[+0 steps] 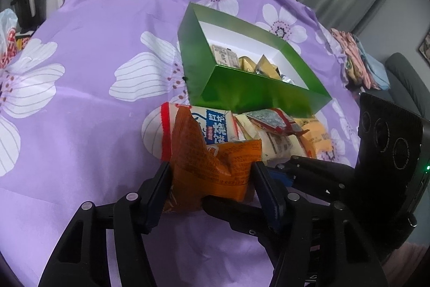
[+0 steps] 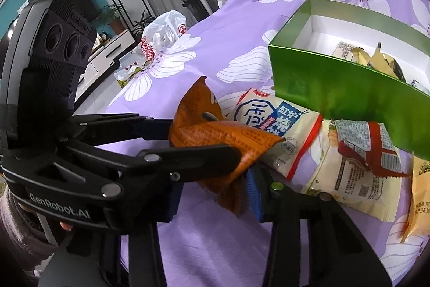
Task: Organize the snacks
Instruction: 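Lift the orange packet with the left tool toward the green box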
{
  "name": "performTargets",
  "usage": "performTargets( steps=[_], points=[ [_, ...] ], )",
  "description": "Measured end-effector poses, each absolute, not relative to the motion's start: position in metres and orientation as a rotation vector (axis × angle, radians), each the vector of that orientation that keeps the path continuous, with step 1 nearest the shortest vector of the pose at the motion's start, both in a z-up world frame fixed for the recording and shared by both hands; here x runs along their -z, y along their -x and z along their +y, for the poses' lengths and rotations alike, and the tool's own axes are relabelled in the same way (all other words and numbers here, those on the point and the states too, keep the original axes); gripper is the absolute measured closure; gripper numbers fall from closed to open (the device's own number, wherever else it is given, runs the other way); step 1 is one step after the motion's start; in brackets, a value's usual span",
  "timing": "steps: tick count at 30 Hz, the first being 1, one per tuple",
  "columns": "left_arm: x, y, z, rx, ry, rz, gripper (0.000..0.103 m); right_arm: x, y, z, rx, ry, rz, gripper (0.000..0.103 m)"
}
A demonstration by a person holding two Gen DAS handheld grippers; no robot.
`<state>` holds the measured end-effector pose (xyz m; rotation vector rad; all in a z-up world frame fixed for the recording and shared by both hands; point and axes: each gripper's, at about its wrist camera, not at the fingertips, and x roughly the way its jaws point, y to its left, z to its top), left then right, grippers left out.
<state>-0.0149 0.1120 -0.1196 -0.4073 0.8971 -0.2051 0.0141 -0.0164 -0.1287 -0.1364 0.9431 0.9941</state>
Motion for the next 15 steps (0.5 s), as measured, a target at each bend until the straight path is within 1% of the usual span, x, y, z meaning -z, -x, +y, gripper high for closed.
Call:
performTargets(
  steps=[15],
  points=[
    [0.077,0.034,0.065,0.226,0.282,0.861,0.042,0.096,0.010,-0.056,-1.012,0.122,0.848,0.062]
  ],
)
